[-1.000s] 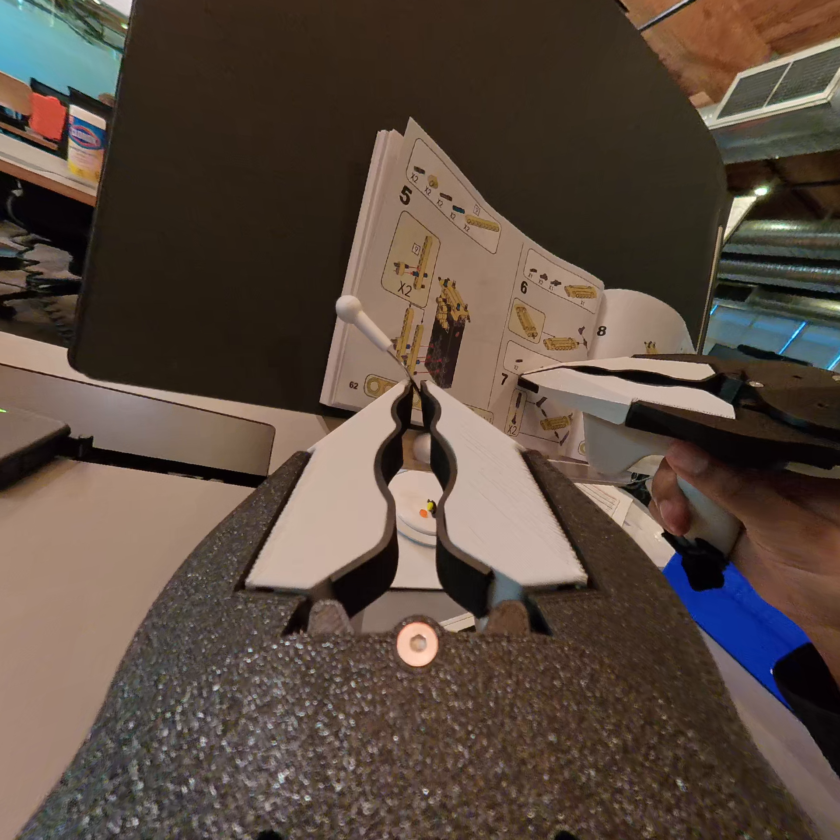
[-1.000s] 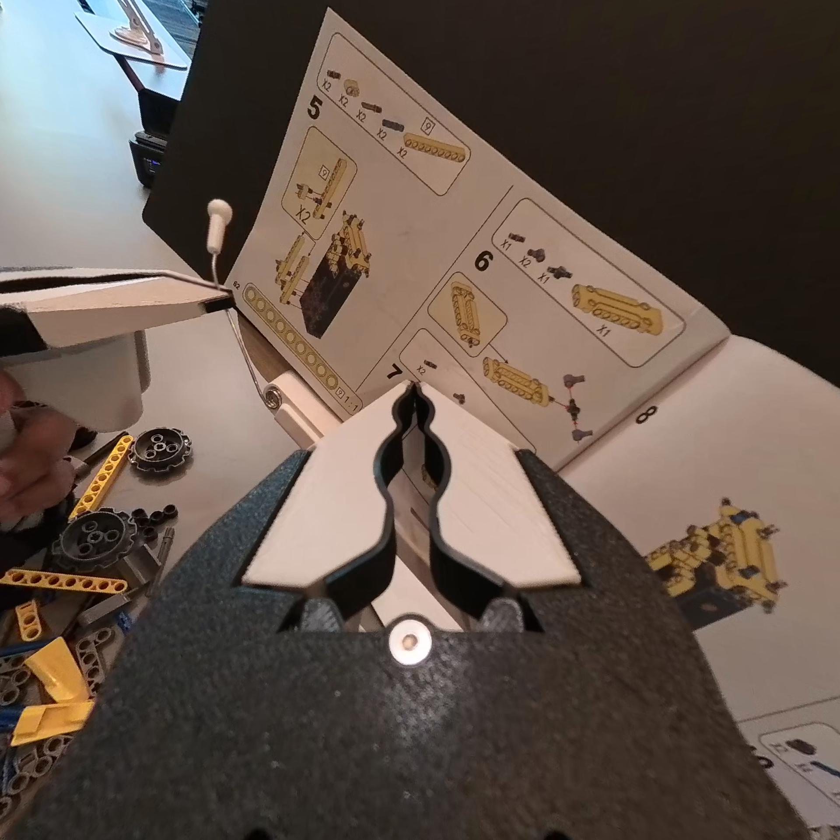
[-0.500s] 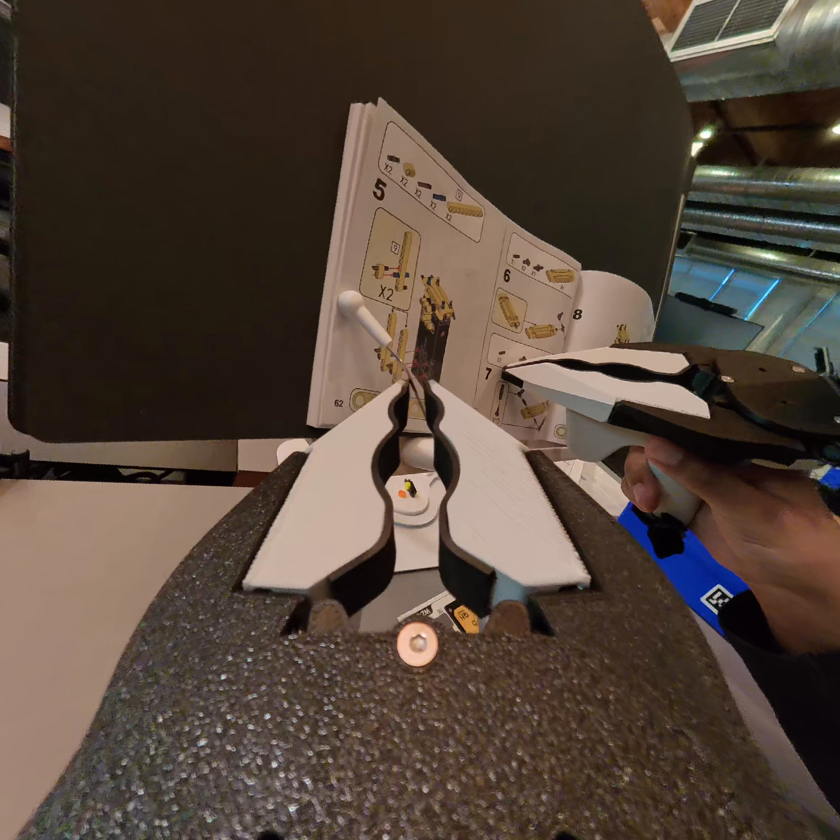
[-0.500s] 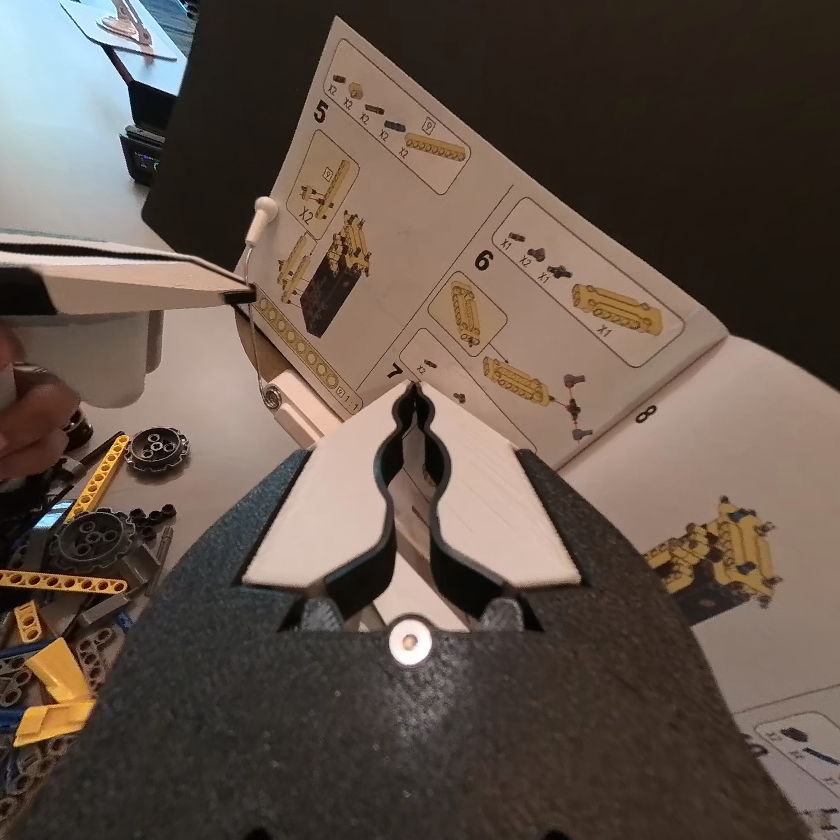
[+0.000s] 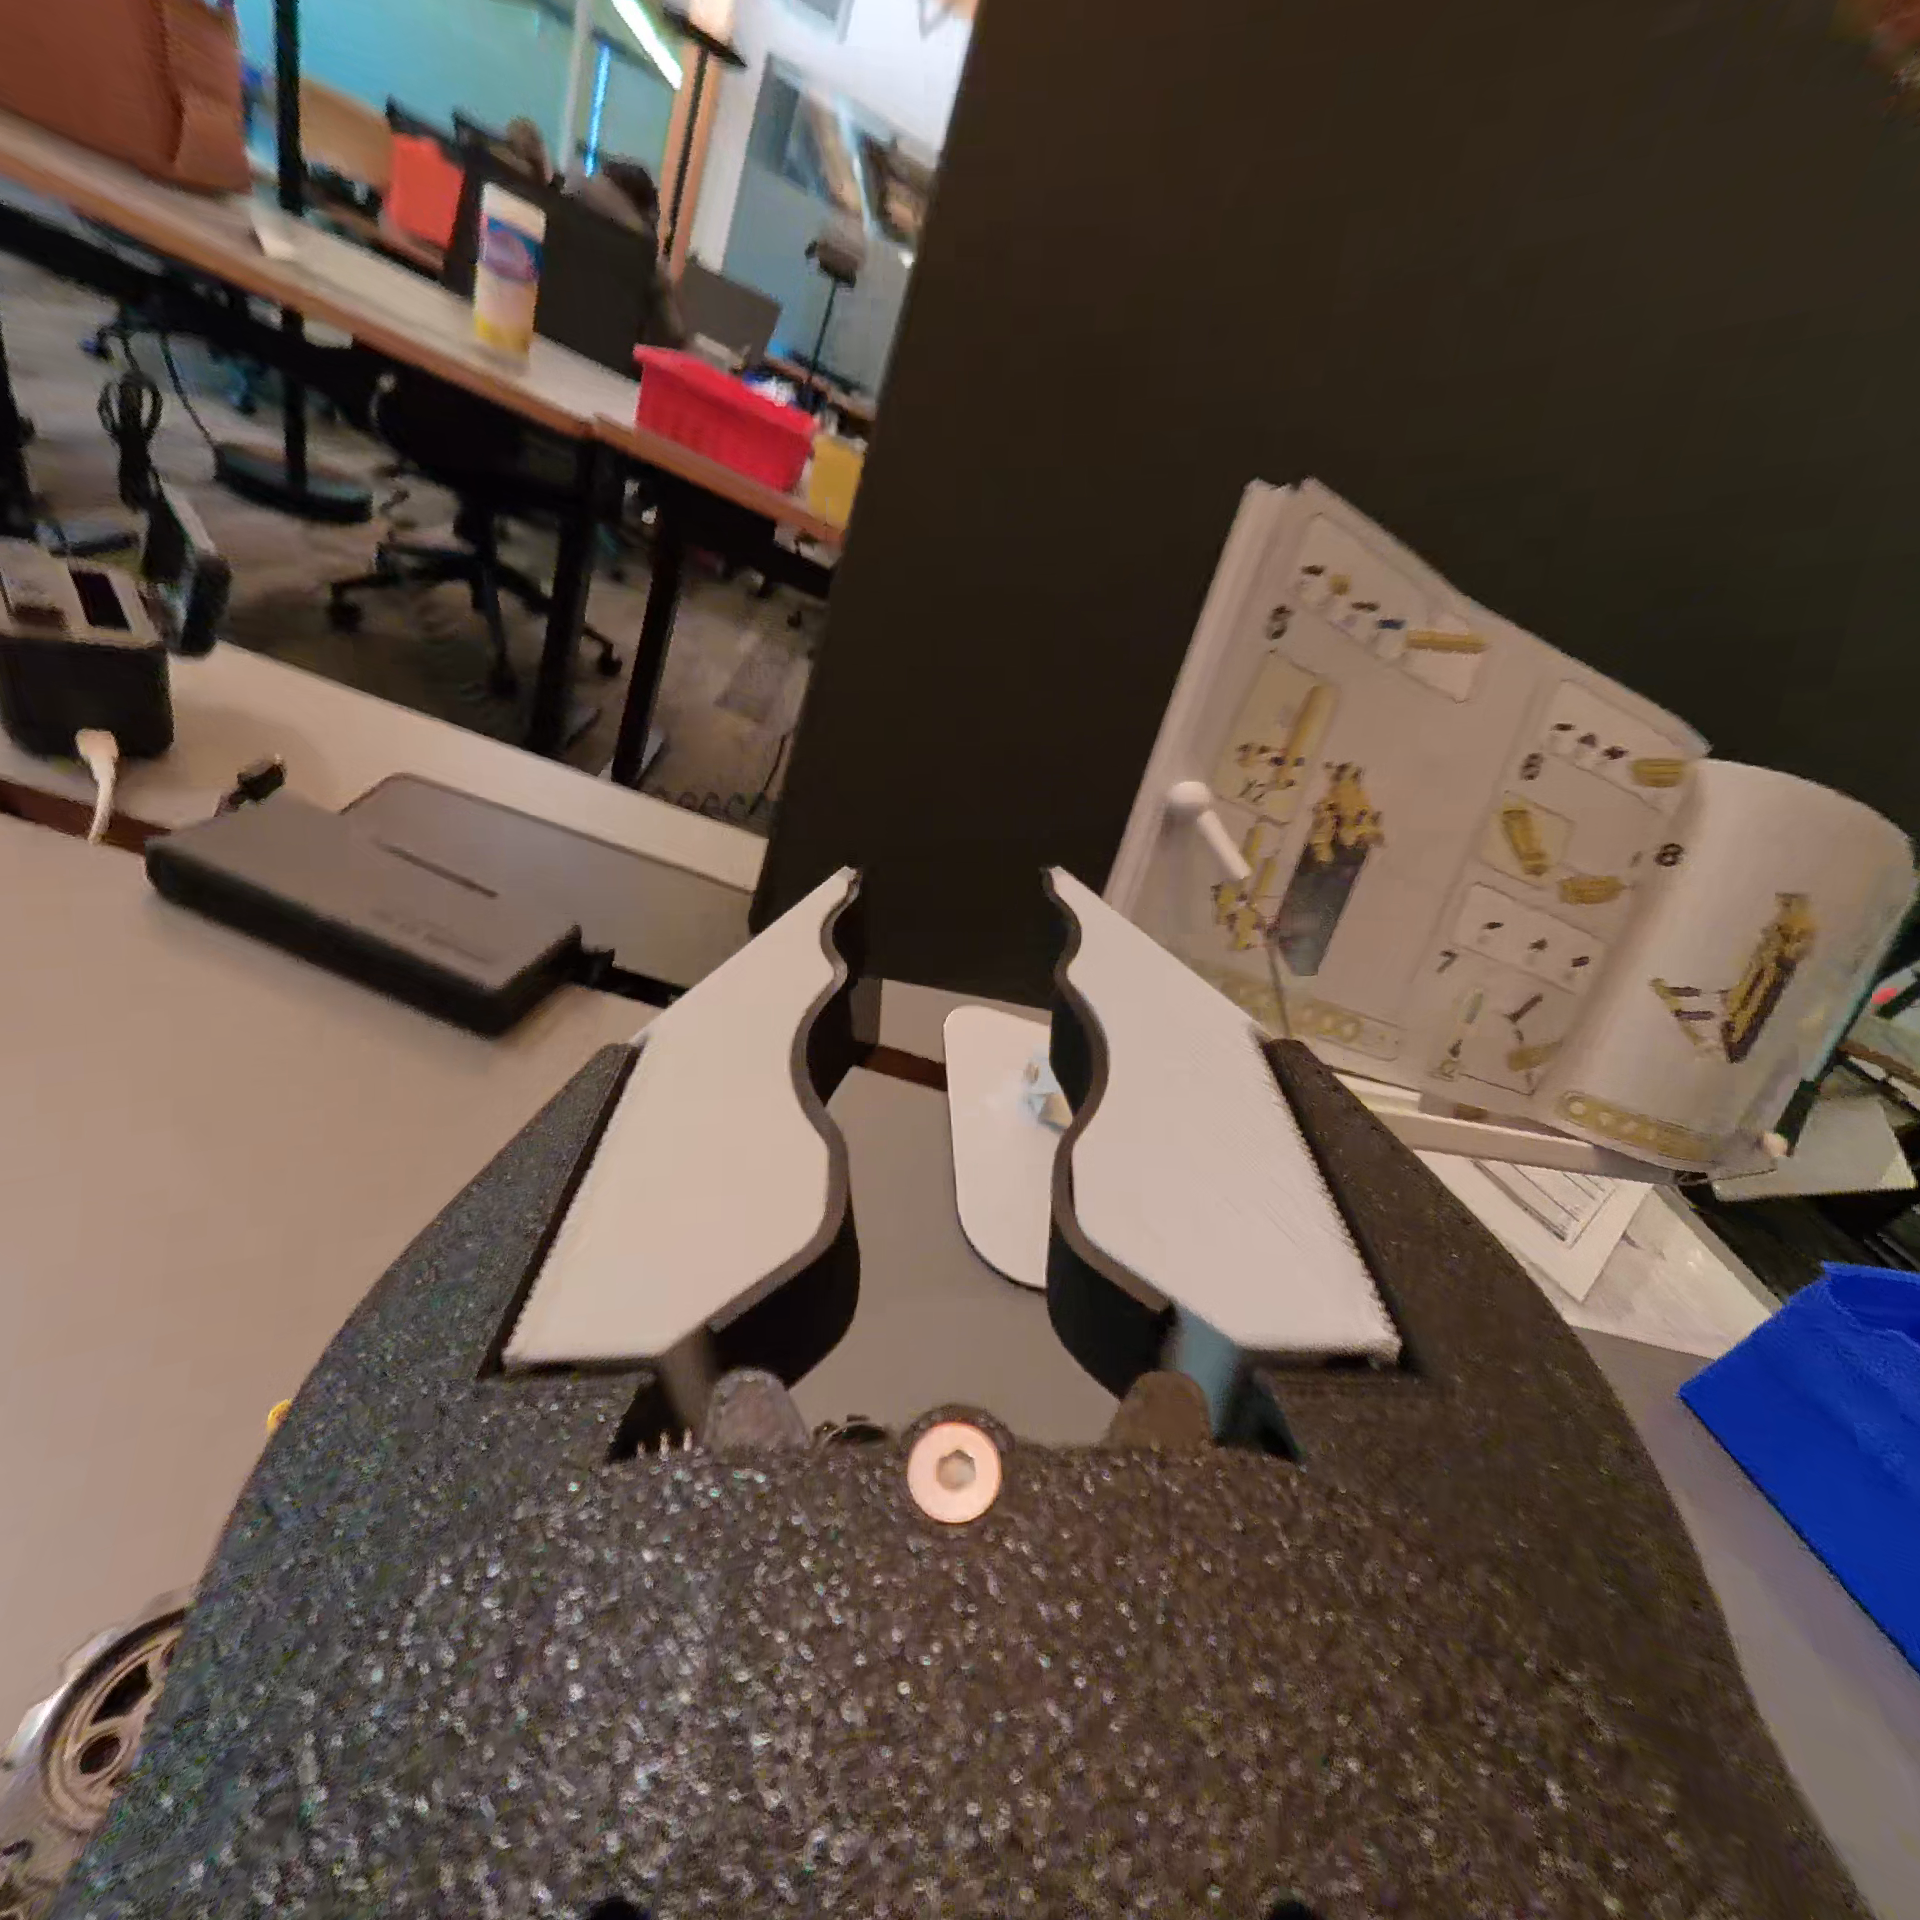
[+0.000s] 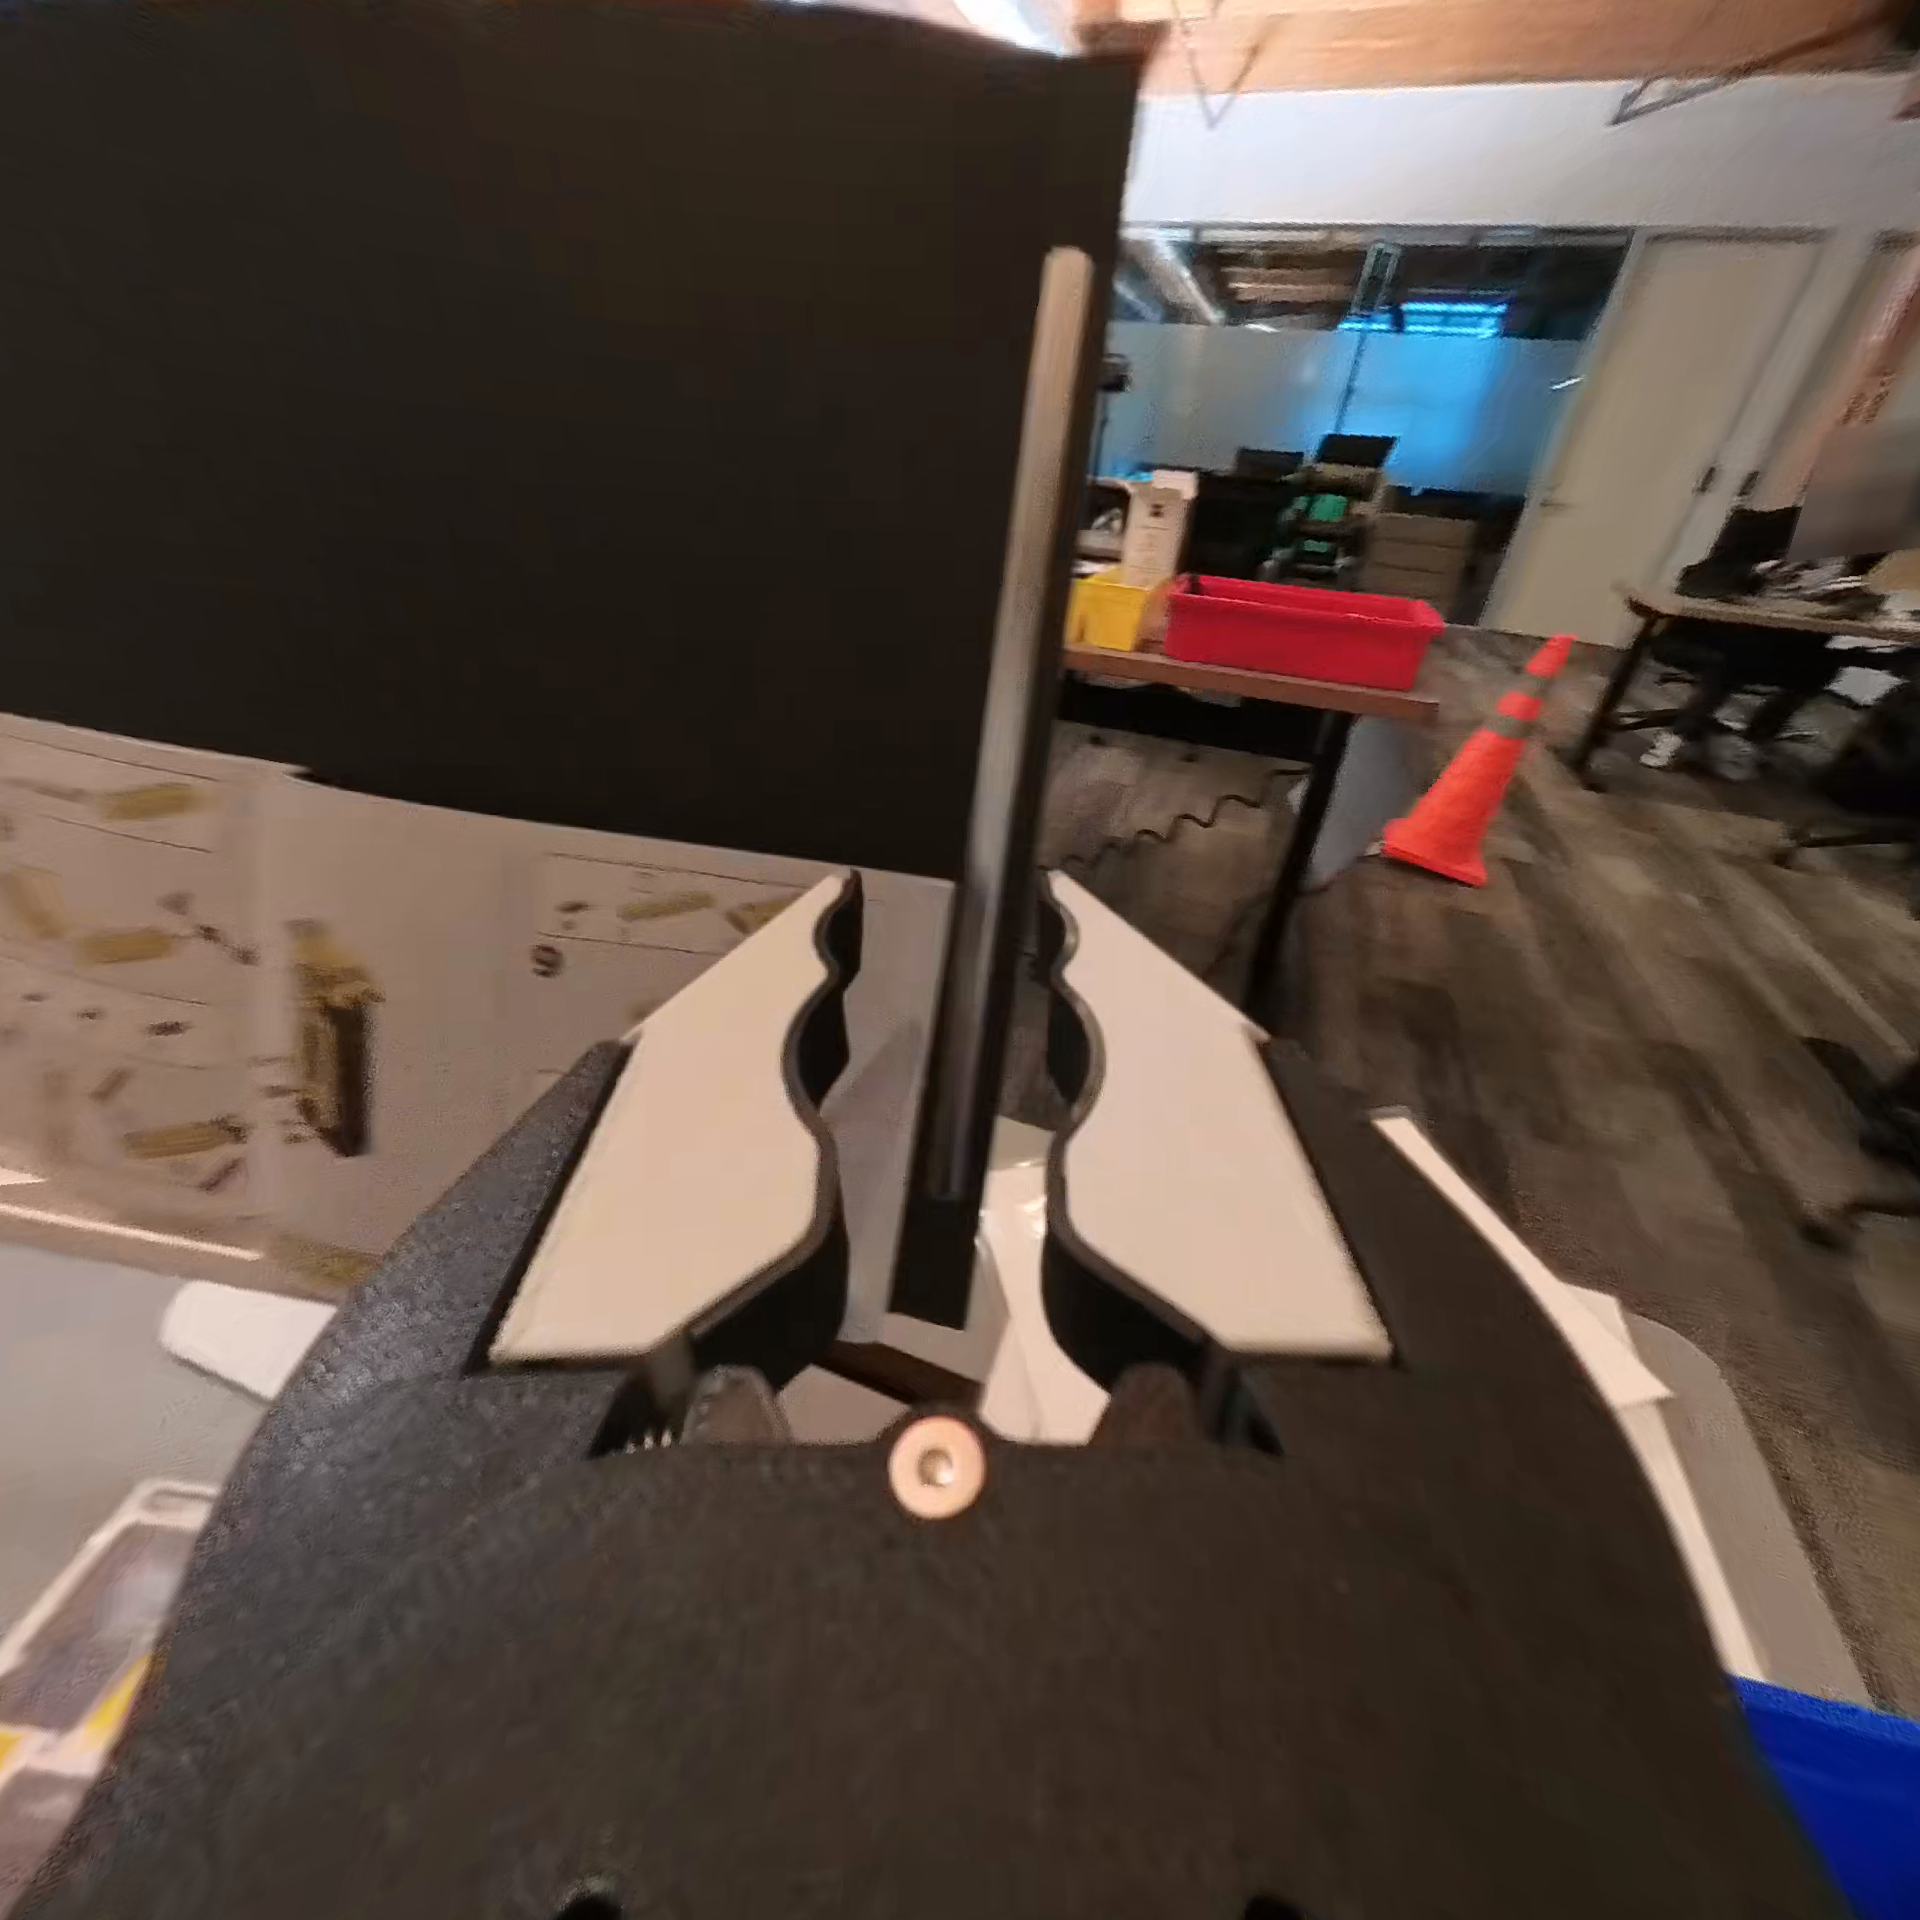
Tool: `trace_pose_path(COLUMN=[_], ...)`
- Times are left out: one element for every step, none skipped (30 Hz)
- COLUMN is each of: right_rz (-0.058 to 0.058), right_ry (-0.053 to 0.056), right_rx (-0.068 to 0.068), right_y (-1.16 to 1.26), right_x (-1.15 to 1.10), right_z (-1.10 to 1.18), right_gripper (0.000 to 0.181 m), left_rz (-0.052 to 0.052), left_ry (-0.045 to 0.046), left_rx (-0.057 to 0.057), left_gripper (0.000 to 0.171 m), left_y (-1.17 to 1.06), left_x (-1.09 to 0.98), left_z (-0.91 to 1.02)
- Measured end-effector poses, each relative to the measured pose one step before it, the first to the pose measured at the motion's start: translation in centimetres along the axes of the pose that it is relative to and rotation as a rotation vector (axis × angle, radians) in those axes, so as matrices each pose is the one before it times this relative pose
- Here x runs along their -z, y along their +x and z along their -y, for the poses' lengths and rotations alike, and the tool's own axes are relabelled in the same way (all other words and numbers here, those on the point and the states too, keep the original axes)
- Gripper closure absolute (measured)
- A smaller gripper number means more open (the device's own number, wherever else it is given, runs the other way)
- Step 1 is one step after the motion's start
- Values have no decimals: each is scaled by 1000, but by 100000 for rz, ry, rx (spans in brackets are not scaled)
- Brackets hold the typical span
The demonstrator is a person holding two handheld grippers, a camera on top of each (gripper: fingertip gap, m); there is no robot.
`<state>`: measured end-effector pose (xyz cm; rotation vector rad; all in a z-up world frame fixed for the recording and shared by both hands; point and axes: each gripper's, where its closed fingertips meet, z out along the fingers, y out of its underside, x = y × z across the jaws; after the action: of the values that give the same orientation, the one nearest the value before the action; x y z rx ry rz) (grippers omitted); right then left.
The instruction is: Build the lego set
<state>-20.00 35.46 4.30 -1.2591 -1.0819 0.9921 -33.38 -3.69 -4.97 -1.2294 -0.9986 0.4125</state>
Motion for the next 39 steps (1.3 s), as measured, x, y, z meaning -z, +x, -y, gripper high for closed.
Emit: trace_pose_path(right_rz=[-610,2396,4103,3422,2623,1525,1048,2862,4733,6569,7801,7670,4920,1472,751,1040,550,-39,-632,-1280,-3535,-8033,-9316,-6690,-3801,-1174,1445,2511,2652,424,-2160,-3507,-3495,-785,3108,6845,9392,9526,6911], right_ry=[-601,-776,-1114,-1380,-1597,-2483,-2219,-1943,-2348,-2292,-1958,-1747,-950,-1091,-2129,-1945,-2068,-2144,-2114,-1825,12,2731,4488,4495,3470,2581,1700,883,24,-1410,-3042,-3641,-3447,-2716,-1227,732,2982,3943,2421], right_rx=[-663,-4545,-7371,-7219,-5692,-3851,-3039,-3556,-3994,-4628,-5111,-4983,-4119,-1588,-552,-12,275,565,1070,1223,2097,3669,6078,6898,6948,7167,7012,5874,4794,3346,2554,2825,2720,2463,1847,689,-287,410,2267], right_y=[527,78,-47,107,183,306,260,-34,-350,-667,-889,-959,-632,-180,-146,-275,-250,-207,-122,-42,262,816,824,299,-202,-651,-1076,-1230,-1194,-735,-187,131,206,-147,-703,-1320,-1799,-1978,-1721], right_x=[-279,-363,-379,-346,-320,-271,-271,-261,-202,-160,-71,-15,45,193,186,162,152,107,102,108,204,440,609,645,622,555,464,297,111,-77,-176,-205,-210,-191,-127,-26,2,-67,-267], right_z=[-570,-589,-588,-565,-535,-602,-561,-495,-506,-428,-320,-231,-99,-59,-192,-177,-199,-218,-233,-169,168,673,1024,1079,1013,894,745,577,364,43,-275,-461,-502,-400,-171,196,642,835,606], right_gripper=[148,145,134,120,113,109,106,106,105,106,106,106,102,103,104,104,104,103,103,103,104,104,104,104,104,105,106,113,122,130,138,145,152,155,156,159,164,165,167], left_rz=[744,25,513,1091,711,592,571,789,900,959,488,-69,-173,-467,-607,-601,-745,-506,327,-911,-1981,-2223,-1850,-1837,-2157,-3067,-4381,-5922,-8393,-7760,-5680,-4722,-2762,-1110,-100,369,447,179,724], left_ry=[-1730,-558,-493,-587,-248,-474,-617,-882,-542,-124,7,-318,-446,-341,-17,-662,-428,192,755,1898,2175,1346,206,-394,-673,-862,-815,-1617,-2600,-3295,-4546,-4643,-3782,-2785,-1845,-834,147,123,-424], left_rx=[753,429,-85,-708,-1067,-1194,-1275,-1478,-1243,-721,26,-19,-284,-260,285,67,4,756,1537,1249,699,-609,-2022,-3156,-3363,-2898,-2404,-2104,-1876,-840,-814,-2365,-3534,-4498,-5151,-4694,-2846,-1229,143], left_gripper=[139,140,141,144,148,150,151,153,155,157,159,160,160,162,163,163,163,163,163,162,162,162,162,161,161,161,161,161,161,161,161,161,161,161,161,161,161,161,161], left_y=[-470,-310,-341,-356,-244,-188,-119,-153,-174,-228,-194,-156,-162,-157,-123,-121,-82,-101,-157,135,479,759,938,1126,1300,1519,1782,2063,2467,2391,2058,1837,1504,1229,1048,883,659,394,41], left_x=[-256,-215,-195,-179,-180,-172,-186,-221,-234,-201,-209,-246,-229,-157,-88,-110,-40,77,190,289,327,278,206,151,106,91,46,-47,-290,-661,-990,-1174,-1242,-1216,-1115,-1026,-932,-846,-804], left_z=[-296,-173,-162,-158,-60,-24,-18,-53,-16,39,55,18,23,65,121,42,80,165,229,379,471,414,303,240,202,151,116,-62,-265,-431,-638,-647,-507,-296,-110,84,248,283,187])
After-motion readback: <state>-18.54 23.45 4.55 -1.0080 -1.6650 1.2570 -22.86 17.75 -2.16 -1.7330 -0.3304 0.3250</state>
